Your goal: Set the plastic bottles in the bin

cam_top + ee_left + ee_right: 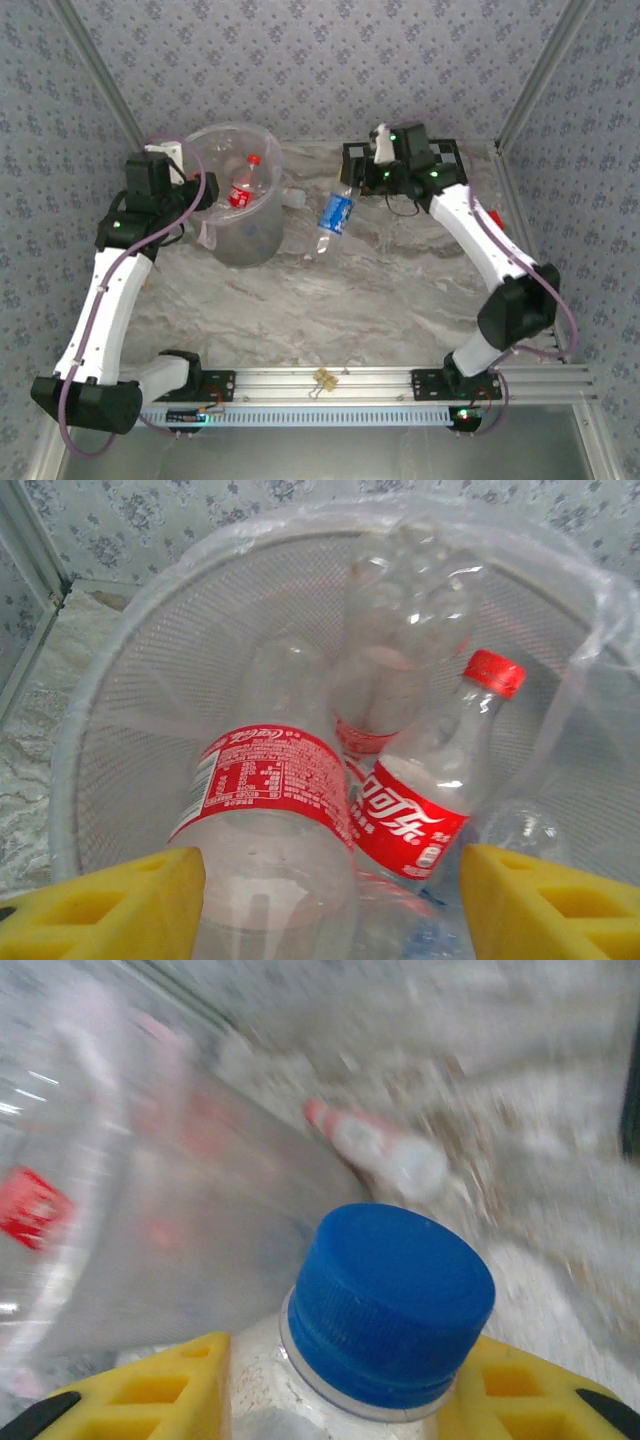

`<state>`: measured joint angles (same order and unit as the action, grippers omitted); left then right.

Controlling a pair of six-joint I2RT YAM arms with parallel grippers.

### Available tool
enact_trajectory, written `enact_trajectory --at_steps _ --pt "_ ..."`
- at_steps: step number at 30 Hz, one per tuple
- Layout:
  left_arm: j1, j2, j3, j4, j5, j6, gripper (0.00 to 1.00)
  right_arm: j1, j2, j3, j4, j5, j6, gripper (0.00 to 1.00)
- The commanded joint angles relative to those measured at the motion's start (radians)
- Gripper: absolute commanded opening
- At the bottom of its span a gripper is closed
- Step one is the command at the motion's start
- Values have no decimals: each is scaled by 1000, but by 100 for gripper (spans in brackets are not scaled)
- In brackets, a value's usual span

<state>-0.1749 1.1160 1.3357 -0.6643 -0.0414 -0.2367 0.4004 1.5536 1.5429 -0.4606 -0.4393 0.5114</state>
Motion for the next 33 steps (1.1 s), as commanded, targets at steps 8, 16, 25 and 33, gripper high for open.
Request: enact_trajectory --at_steps 8,16,25,33 --pt "224 63 193 16 177 -24 71 67 -80 3 698 -3 35 16" --pt "245 177 193 41 165 -24 65 155 69 172 801 0 -34 13" --pt "247 197 86 67 160 -11 61 243 203 213 716 111 -274 12" --pt "242 178 16 70 169 -30 49 321 309 381 369 150 -543 12"
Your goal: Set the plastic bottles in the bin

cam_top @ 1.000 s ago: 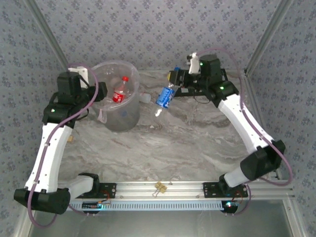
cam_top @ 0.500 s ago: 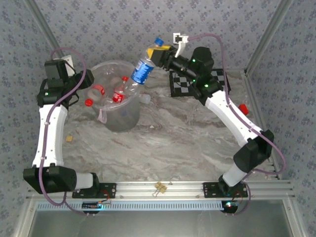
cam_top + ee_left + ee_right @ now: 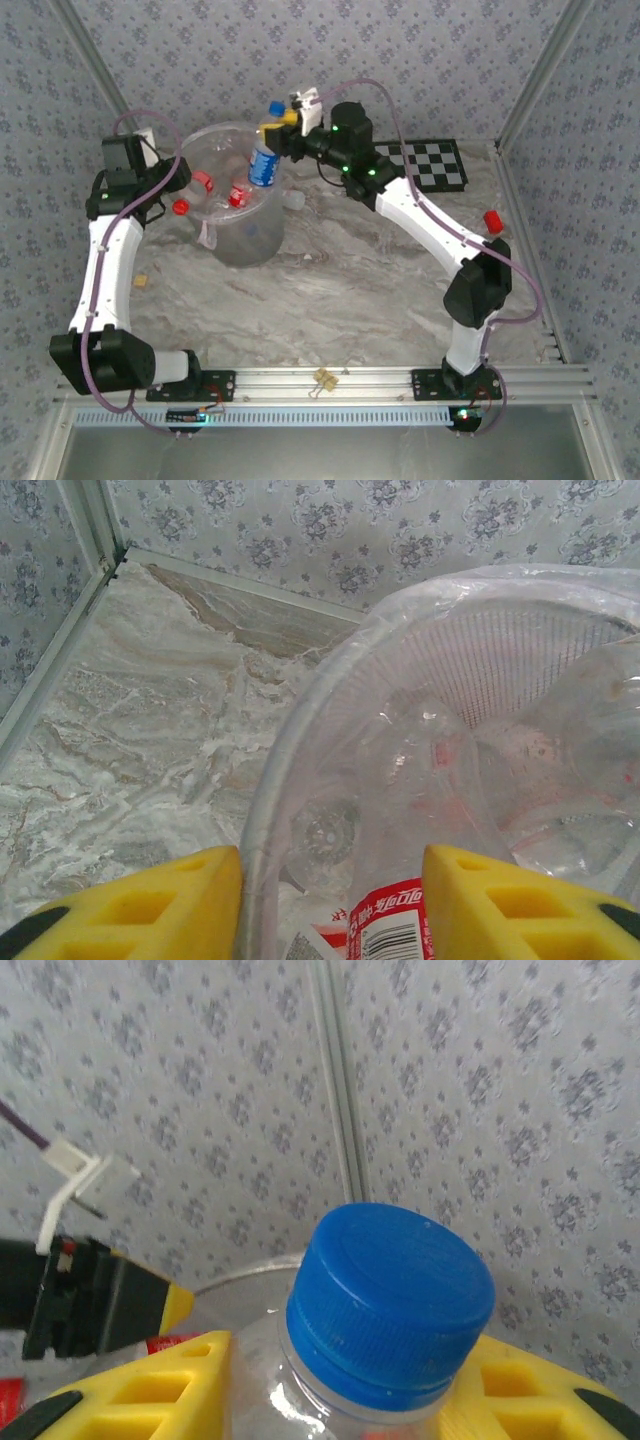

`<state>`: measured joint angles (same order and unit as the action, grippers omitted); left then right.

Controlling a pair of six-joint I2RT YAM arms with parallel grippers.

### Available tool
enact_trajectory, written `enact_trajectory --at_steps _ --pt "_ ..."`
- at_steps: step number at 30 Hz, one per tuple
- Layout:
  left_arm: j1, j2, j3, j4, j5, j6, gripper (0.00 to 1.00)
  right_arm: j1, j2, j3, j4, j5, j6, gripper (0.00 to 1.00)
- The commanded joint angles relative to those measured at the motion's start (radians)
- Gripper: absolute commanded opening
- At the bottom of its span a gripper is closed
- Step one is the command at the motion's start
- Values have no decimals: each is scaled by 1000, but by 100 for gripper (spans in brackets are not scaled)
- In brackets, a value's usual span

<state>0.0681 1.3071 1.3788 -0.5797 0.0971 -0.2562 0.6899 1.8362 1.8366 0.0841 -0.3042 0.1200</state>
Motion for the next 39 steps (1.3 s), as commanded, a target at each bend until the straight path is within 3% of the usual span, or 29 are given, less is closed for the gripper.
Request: enact_trajectory --at_steps 1,7,13,21,27,34,36,39 --pt "-1 -13 -33 -16 33 -11 48 43 41 114 -229 12 -184 11" --pt "-2 -13 -55 -15 45 -9 44 111 128 237 -500 78 -352 9" --pt "-1 -3 -58 -27 48 3 42 128 182 233 -589 100 -354 8" --pt "-1 4 -84 -19 66 -9 40 127 255 236 -644 17 -261 9" --pt "-3 3 -104 -15 77 -14 39 96 330 290 -650 -216 -66 10" --pt "-1 0 -101 -35 95 -11 38 91 415 425 -775 -326 63 9" --pt "-1 -1 -89 -59 108 -5 38 96 411 454 -821 -334 64 9" --pt "-1 -9 -76 -86 126 3 38 121 391 490 -886 -222 35 14"
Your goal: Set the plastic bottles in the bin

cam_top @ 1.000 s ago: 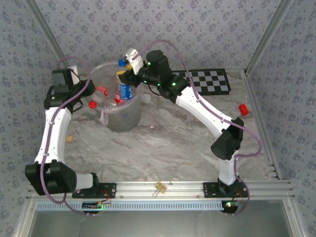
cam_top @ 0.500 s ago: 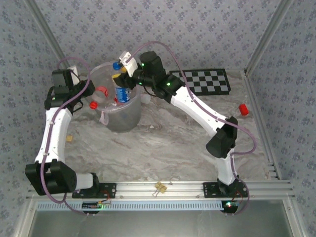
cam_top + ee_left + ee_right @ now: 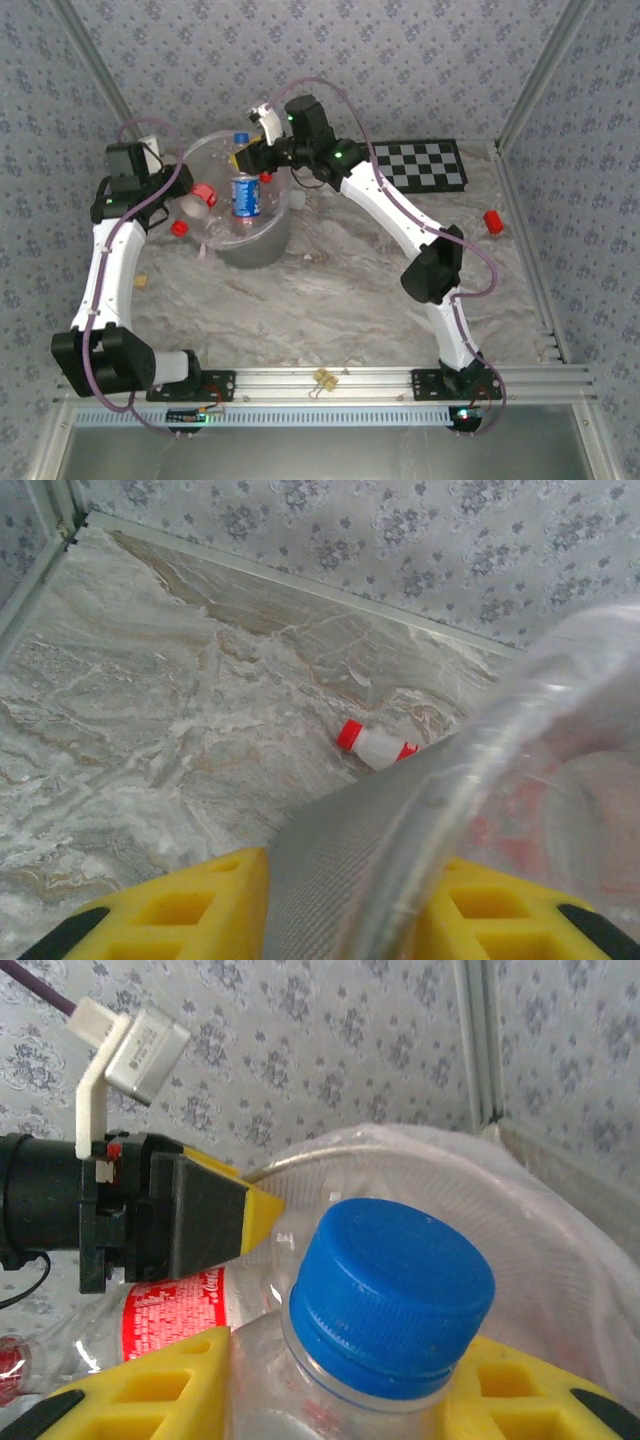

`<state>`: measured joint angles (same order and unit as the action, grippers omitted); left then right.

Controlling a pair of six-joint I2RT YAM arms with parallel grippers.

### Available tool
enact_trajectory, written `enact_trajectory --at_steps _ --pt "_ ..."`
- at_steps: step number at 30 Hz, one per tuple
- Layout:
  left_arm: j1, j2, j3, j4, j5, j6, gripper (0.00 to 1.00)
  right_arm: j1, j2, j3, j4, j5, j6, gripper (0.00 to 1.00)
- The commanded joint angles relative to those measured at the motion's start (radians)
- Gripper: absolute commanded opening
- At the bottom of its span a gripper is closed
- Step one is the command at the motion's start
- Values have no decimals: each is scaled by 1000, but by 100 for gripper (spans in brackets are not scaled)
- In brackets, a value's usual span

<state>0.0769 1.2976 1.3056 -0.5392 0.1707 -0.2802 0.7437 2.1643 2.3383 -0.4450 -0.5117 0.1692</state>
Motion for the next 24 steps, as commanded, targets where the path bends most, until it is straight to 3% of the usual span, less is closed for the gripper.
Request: enact_trajectory --at_steps 1,4,12,18,24 --pt "-10 -4 -1 -126 60 26 38 79 63 3 -385 44 -43 16" --pt "-10 -6 10 -129 78 22 38 104 68 15 -396 167 -93 22" --pt "-10 25 49 -134 86 29 37 119 125 83 -391 270 -100 49" --pt "-10 50 58 -135 87 35 37 133 99 83 -402 297 -159 76" --pt "-9 77 64 -134 78 42 37 141 3 37 -396 348 -168 78"
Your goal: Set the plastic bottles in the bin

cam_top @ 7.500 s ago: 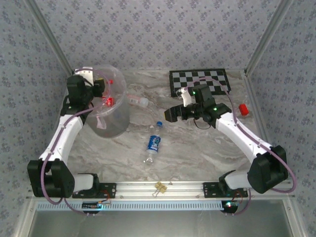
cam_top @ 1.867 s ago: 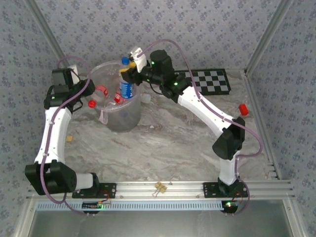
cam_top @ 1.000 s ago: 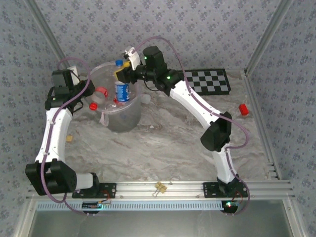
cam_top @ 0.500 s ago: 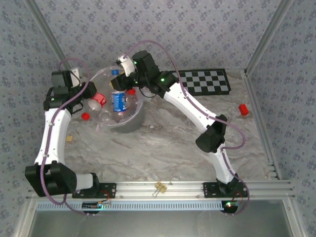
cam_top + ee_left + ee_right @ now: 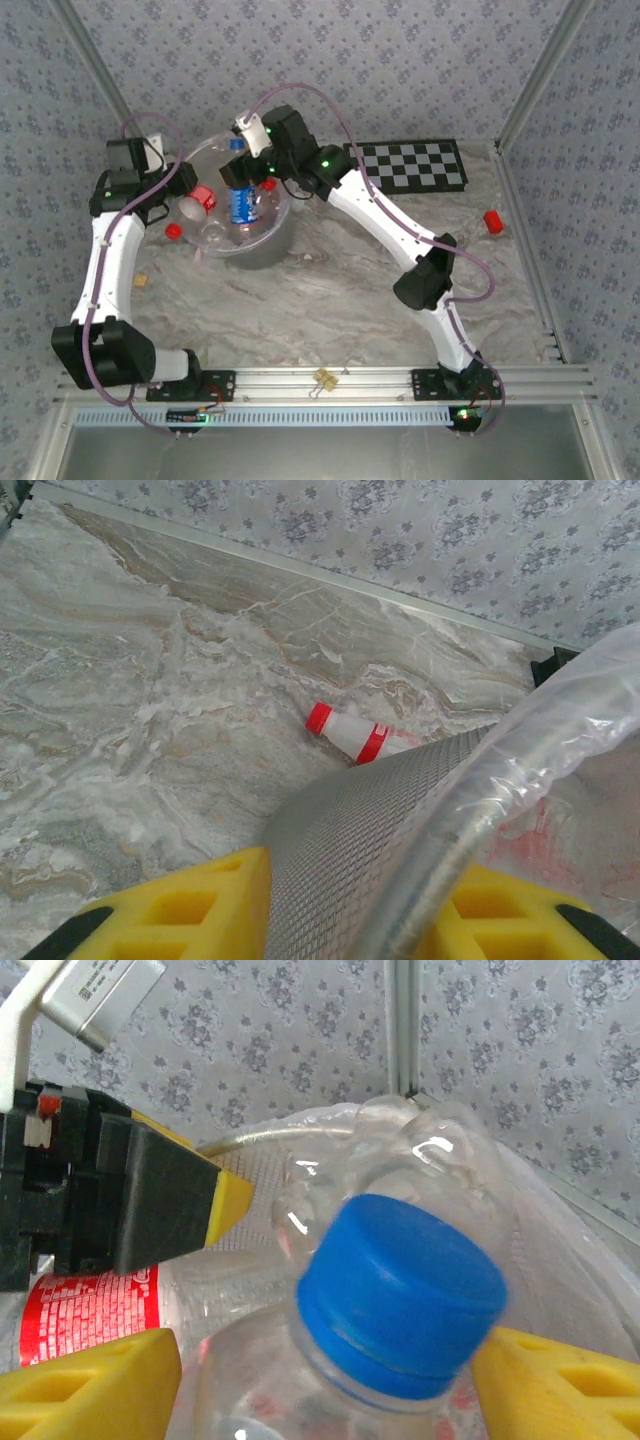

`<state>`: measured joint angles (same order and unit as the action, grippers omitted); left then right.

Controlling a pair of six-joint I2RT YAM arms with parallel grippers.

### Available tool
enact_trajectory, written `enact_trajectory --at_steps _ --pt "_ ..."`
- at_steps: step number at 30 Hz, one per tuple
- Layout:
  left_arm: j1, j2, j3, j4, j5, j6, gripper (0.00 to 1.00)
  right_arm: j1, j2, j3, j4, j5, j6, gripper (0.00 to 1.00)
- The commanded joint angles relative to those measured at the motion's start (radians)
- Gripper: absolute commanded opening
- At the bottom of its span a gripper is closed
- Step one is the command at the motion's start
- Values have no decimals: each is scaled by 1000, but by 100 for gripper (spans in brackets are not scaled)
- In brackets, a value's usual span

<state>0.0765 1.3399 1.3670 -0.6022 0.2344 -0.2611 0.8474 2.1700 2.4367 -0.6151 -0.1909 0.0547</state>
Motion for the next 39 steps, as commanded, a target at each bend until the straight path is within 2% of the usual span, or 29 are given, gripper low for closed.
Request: enact_trajectory --at_steps 1,10,13,16,17,32,36,37,39 --pt "-9 40 7 -73 14 26 37 38 -22 -76 -221 30 -52 78" --pt "-9 57 28 -106 5 39 37 23 -143 -176 -204 64 -12 72" --pt "-10 56 36 -116 -2 47 37 12 -169 -180 -223 106 -9 77" --pt "-9 59 46 -125 -6 51 37 3 -206 -206 -199 141 -18 92" --pt "-9 59 48 -127 -6 51 37 1 -214 -213 -193 144 -19 94" --pt "-9 31 67 -154 -9 59 37 -98 -280 -268 -143 95 27 95" --pt "-10 11 63 -160 -12 57 37 -121 -302 -287 -104 89 35 90" --pt "-10 6 61 -160 -13 56 37 -126 -302 -289 -92 84 41 84" --pt "-9 -1 57 -158 -14 56 37 -128 -293 -291 -56 64 48 65"
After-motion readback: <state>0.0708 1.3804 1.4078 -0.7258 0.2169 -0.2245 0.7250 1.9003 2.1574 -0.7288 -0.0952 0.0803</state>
